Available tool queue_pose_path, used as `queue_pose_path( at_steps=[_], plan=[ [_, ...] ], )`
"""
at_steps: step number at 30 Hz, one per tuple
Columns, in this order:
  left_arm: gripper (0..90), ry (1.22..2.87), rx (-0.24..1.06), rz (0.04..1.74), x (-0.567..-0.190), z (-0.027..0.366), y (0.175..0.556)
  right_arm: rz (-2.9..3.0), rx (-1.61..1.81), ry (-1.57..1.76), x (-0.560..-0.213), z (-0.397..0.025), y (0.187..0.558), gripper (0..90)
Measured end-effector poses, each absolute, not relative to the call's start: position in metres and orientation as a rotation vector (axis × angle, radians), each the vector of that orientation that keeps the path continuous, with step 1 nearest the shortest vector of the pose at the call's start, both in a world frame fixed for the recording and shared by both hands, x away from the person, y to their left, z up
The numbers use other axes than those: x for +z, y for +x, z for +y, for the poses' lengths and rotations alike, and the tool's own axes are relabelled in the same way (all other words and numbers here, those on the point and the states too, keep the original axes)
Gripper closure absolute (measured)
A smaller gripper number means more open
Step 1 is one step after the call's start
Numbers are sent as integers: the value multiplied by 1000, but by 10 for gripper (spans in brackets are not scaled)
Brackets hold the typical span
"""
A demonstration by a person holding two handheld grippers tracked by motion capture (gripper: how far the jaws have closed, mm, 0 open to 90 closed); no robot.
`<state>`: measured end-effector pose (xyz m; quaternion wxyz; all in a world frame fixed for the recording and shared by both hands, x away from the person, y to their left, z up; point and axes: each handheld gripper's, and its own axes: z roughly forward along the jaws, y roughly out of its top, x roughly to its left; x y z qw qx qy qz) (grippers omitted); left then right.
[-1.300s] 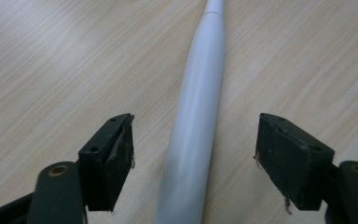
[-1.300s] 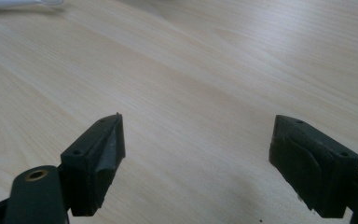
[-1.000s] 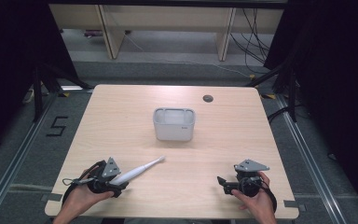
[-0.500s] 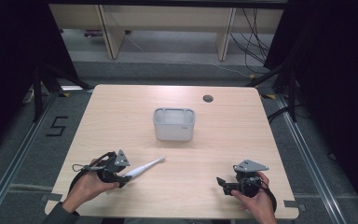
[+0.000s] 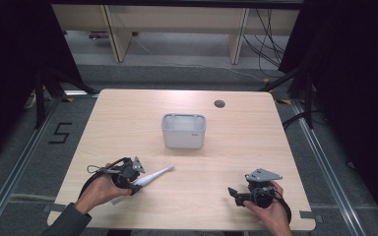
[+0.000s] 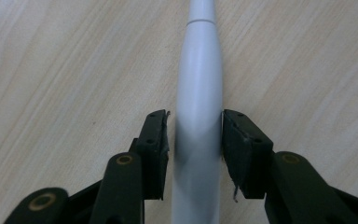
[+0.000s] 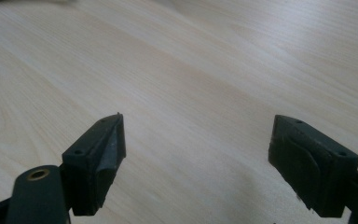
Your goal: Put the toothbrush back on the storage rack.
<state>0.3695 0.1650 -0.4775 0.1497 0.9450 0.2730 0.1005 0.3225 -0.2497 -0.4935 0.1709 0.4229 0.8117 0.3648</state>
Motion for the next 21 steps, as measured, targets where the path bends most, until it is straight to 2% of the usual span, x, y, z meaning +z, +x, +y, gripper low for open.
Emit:
queue_pose_path(
  at_steps=[9,21],
  plan=[
    [644,2865,219,775,-475,149,379,2314,1025,1213,-494,-249,322,195],
    [654,2935,145,785,-479,139,389,2316,1019,1199,-494,-250,323,196]
  ],
)
